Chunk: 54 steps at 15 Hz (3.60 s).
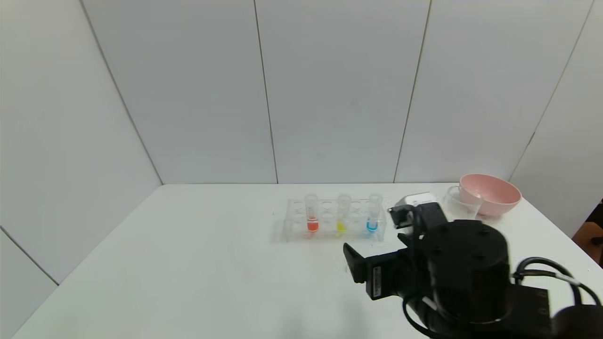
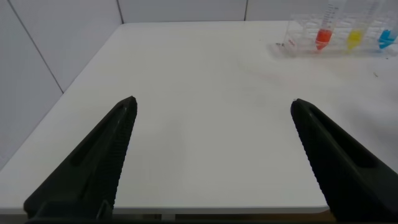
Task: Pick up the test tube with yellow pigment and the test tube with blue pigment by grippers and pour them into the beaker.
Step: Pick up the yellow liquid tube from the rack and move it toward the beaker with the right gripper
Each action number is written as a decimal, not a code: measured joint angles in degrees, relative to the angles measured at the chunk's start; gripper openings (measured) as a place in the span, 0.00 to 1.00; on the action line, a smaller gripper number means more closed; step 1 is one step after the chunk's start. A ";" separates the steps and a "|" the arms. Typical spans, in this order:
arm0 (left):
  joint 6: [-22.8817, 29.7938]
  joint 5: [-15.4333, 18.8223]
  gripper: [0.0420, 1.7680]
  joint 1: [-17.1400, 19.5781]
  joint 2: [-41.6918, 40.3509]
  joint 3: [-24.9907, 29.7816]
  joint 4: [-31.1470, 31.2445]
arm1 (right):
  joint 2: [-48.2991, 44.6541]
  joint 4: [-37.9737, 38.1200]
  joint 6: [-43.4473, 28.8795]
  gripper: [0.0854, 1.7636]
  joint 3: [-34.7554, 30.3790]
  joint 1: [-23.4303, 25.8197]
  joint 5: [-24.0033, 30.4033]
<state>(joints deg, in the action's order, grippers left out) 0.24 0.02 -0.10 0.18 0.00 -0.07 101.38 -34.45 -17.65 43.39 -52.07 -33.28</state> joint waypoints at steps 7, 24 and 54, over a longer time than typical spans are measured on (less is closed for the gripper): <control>-0.02 -0.02 1.00 0.00 0.02 0.00 0.00 | 16.54 2.95 -1.28 0.97 16.88 4.35 1.38; 0.00 -0.02 1.00 0.00 0.02 0.00 0.00 | 32.37 2.35 5.94 0.97 36.16 11.19 -1.45; 0.00 0.00 1.00 0.00 0.00 0.00 0.05 | 28.15 1.19 10.63 0.29 38.89 12.65 -2.44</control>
<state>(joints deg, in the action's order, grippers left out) 0.24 0.02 -0.10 0.18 0.00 -0.02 129.53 -33.26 -7.02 82.27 -39.41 -35.72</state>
